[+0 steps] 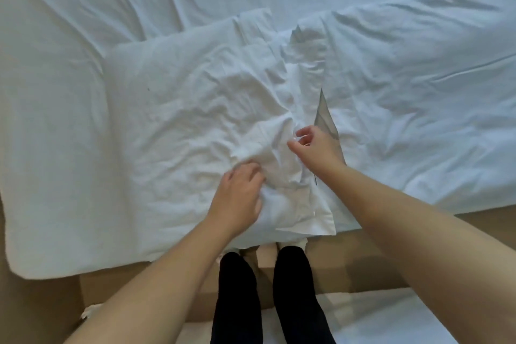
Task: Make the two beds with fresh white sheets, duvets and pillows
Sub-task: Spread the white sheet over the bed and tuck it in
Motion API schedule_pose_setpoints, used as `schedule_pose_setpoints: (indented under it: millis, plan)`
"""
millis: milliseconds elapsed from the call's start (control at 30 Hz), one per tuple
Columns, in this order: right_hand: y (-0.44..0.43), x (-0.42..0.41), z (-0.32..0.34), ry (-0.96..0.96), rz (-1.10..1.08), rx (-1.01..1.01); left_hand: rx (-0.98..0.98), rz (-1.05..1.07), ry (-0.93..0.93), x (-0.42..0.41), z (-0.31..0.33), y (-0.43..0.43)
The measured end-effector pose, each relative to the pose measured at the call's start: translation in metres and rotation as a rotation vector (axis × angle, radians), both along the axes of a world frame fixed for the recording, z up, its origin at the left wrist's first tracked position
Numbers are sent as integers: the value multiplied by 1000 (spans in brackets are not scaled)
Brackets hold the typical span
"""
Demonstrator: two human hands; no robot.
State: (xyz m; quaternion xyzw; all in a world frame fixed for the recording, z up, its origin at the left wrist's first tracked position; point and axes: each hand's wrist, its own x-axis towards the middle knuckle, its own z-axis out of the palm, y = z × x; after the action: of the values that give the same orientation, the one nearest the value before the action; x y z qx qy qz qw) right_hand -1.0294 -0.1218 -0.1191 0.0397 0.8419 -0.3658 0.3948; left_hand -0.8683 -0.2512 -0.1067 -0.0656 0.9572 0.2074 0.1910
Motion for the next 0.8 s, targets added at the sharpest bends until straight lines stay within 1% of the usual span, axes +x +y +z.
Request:
schedule_pose_setpoints:
  millis: [33,100,167,200,300,333,367,433,467,533,633,733,800]
  plan:
    - [-5,2,-1,-41,24,13,-50,40,10,-1,0,-9]
    - [-9,8,-6,-173,109,67,-117,108,-72,-3,1,-22]
    - [-6,15,-8,-303,216,74,-141,195,-245,0,-1,-32]
    - [0,18,-9,-326,221,68,-150,226,-332,6,-3,-37]
    - [34,19,-10,-283,27,73,-196,214,-471,35,-9,-46]
    - [46,21,-10,-305,5,67,-202,207,-498,46,-10,-48]
    - [55,26,-8,-358,47,58,-197,215,-518,55,-11,-49]
    - [64,41,-3,-505,207,58,-178,236,-543,67,-9,-50]
    - [64,50,0,-549,283,74,-172,238,-552,72,-9,-50]
    - [66,61,0,-532,340,94,-177,218,-569,80,-9,-52]
    - [87,61,6,-482,325,113,-194,181,-622,92,-12,-54]
    - [116,65,9,-424,437,241,-210,127,-689,105,-11,-50]
    - [122,73,11,-415,503,279,-216,139,-716,109,-11,-48]
